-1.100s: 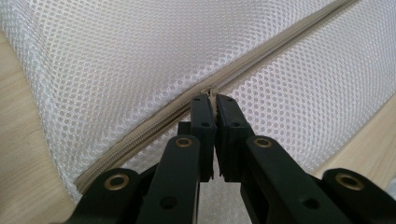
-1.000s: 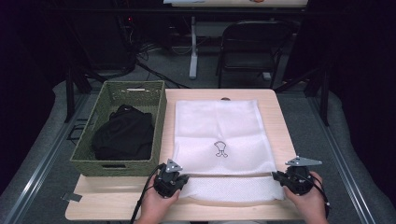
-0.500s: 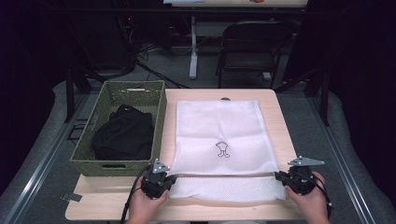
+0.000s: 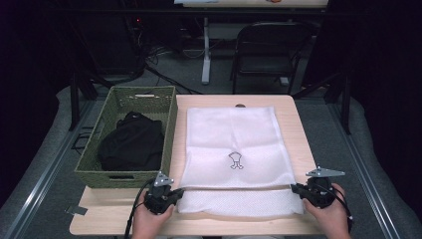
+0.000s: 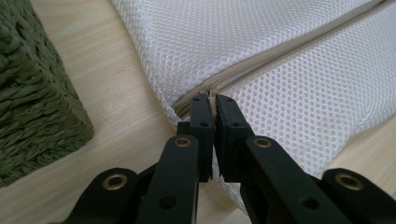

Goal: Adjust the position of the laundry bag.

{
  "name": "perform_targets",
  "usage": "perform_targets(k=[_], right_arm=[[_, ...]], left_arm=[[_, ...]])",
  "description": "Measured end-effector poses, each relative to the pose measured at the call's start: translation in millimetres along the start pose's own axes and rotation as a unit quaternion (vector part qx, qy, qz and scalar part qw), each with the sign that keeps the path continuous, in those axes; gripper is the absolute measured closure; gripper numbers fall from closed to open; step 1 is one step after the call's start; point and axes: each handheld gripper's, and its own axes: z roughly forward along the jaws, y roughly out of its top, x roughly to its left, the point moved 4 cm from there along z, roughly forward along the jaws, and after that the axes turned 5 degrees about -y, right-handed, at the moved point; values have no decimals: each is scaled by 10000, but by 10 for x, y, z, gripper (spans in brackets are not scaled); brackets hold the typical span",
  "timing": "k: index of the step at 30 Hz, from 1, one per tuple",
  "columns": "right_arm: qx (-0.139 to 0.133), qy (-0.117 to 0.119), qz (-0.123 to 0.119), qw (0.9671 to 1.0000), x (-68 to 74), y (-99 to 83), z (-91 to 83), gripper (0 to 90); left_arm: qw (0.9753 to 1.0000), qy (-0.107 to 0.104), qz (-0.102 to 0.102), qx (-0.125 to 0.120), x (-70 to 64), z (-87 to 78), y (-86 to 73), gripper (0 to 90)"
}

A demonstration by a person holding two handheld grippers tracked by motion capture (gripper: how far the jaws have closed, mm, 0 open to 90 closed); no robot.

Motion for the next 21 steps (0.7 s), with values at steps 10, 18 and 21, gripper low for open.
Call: perform_targets(k=[10, 18, 21], right_arm=[[221, 171, -13, 9996, 25, -57, 43, 826], [325, 190, -78, 9993, 88, -77, 69, 824], [375, 184, -129, 9990, 108, -82, 73, 819]], left_arm=[[9997, 144, 157, 120, -6, -6, -61, 865], [9996, 193, 124, 182, 23, -41, -103, 863], [9995, 242, 116, 158, 31, -70, -105, 857]])
